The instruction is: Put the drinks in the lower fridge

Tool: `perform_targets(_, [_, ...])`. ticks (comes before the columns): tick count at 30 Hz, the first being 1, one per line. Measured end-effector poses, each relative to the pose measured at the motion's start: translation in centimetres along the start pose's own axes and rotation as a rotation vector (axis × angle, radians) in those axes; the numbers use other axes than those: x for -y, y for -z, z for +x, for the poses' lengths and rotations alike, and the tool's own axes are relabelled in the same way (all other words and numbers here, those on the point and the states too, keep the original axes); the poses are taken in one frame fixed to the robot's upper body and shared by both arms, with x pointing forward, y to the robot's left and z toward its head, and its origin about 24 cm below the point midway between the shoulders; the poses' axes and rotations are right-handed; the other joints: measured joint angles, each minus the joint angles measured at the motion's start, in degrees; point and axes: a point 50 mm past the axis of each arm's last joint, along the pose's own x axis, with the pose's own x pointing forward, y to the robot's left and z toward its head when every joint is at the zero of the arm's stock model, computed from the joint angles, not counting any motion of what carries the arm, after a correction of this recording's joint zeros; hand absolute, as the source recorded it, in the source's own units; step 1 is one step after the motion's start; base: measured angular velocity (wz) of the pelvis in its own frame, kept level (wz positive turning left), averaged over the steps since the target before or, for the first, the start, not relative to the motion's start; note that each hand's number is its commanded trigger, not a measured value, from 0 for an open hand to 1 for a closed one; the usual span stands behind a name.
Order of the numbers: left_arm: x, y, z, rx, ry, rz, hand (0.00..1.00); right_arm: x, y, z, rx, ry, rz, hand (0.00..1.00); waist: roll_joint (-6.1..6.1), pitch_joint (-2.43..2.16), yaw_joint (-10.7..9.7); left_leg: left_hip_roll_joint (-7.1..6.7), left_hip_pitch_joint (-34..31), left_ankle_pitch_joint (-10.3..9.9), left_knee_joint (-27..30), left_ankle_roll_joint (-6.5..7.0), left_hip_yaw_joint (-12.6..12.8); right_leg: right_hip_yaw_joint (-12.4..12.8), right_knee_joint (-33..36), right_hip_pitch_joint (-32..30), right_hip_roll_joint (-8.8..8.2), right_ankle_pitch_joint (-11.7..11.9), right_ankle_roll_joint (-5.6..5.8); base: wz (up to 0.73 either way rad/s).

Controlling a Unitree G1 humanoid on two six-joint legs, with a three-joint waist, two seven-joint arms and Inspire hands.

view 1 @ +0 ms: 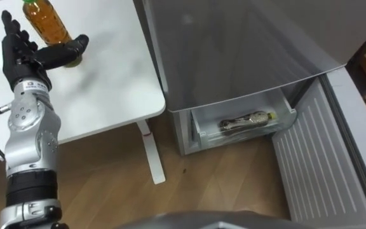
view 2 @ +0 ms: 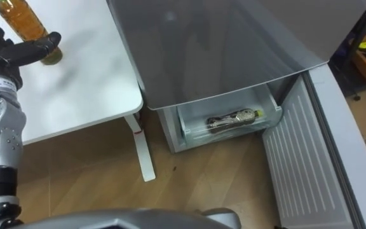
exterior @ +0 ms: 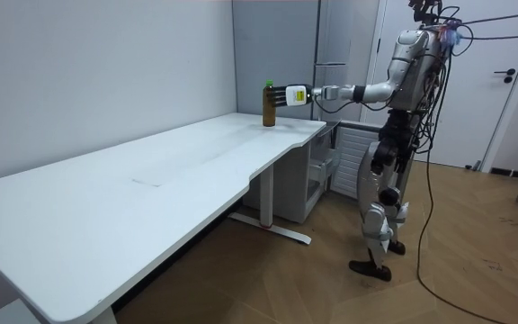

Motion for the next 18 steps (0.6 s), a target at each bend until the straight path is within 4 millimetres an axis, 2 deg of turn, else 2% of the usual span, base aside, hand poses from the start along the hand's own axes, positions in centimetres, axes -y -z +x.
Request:
perform_targets(5, [-0.2,0.0,0.1,-0.002,-0.012,0.008,0.0,0.0,-0.2,0.0,0.01,0.017,0.0,0.0,-0.17,-0.06,0.0,0.0,0.0,0.0,0.0,0.0,0.0,0.0,0.0,0.0,0.0,0.0,0.0,0.0])
perform_targets(12, [-0.7,-0.3,0.2,0.008,-0.027,0.023,0.0,0.2,0.5,0.0,-0.02,0.029,0.002,0.0,0.47,-0.46,-0.1,0.0,0.2,0.0,0.0,0.0,0.0,0.1,0.1,0.1,-0.01,0.0,0.0,0.0])
perform_targets(18, [-1.3,0.3,0.4,-0.023,-0.045,0.042,0.0,0.2,0.6,0.0,-0.029,0.043,0.0,0.0,0.5,-0.44,-0.2,0.0,0.4,0.0,0.0,0.0,0.1,0.2,0.2,0.2,-0.01,0.0,0.0,0.0])
